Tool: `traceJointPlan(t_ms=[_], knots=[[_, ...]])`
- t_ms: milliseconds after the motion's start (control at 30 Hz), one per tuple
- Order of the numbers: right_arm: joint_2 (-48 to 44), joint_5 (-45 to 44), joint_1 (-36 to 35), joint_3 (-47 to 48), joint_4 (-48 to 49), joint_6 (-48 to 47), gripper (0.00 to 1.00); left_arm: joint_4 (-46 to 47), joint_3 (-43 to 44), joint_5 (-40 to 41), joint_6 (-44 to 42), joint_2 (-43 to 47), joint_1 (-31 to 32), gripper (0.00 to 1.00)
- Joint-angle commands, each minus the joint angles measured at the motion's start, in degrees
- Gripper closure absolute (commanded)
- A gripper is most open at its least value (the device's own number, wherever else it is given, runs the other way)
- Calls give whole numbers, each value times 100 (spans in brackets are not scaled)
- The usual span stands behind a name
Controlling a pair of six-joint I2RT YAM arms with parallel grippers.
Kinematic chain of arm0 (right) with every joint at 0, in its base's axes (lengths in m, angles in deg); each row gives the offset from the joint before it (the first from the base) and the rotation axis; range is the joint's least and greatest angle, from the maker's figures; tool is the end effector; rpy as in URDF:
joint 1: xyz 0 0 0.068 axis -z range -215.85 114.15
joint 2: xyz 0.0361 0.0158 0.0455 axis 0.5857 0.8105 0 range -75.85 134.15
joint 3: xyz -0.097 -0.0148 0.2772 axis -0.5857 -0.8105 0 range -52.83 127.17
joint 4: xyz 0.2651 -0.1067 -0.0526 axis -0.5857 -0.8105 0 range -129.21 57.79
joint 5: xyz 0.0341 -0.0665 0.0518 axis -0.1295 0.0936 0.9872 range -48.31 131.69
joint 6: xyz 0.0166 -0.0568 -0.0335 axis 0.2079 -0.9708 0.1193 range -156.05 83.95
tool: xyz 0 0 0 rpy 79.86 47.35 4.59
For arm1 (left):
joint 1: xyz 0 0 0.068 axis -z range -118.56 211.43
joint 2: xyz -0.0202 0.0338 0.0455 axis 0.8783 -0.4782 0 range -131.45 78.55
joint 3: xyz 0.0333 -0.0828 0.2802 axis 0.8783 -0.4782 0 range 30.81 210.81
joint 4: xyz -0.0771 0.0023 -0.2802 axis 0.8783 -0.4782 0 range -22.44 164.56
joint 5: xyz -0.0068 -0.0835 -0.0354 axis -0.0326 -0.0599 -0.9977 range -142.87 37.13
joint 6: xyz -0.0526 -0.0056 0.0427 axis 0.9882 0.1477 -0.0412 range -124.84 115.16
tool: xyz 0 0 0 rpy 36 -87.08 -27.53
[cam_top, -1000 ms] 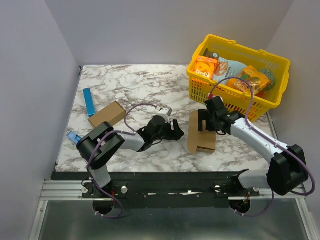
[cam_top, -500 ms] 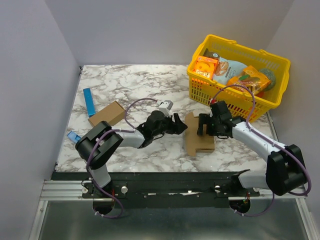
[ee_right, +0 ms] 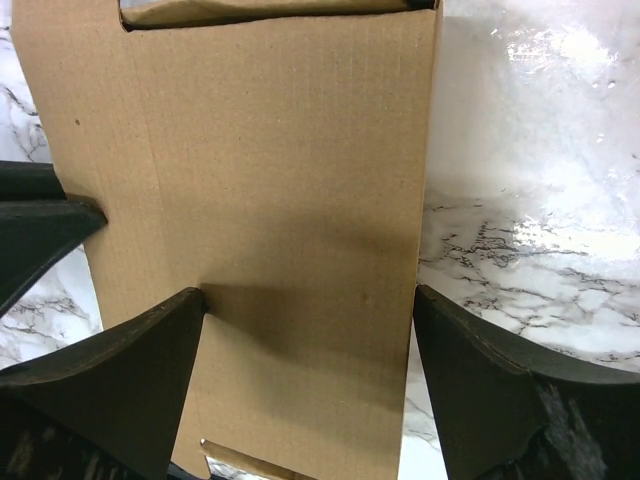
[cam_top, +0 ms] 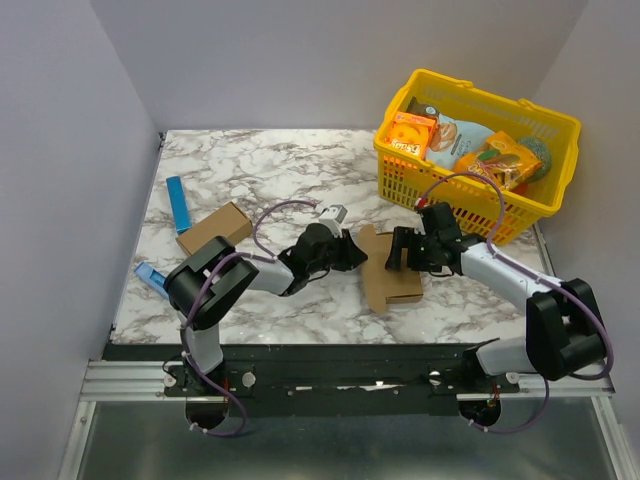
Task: Fold the paper box
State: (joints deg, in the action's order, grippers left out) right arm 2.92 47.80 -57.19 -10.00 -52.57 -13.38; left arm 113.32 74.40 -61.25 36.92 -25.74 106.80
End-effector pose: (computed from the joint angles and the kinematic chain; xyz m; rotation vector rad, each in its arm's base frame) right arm 0.2717 0.1124 0.1739 -0.0116 2.6033 0.4241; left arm 0.2730 -0.2879 0.1315 0.1723 2.1234 -1.1034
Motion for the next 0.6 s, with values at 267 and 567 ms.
traceJointPlan(t_ms=[267,567], knots=[[368,409,7,-214,23,-106,11,-184,-159,117,-132,-451,227,77],[438,637,7,-240,120,-176,11,-545,220,320,-247,-742,438,57]])
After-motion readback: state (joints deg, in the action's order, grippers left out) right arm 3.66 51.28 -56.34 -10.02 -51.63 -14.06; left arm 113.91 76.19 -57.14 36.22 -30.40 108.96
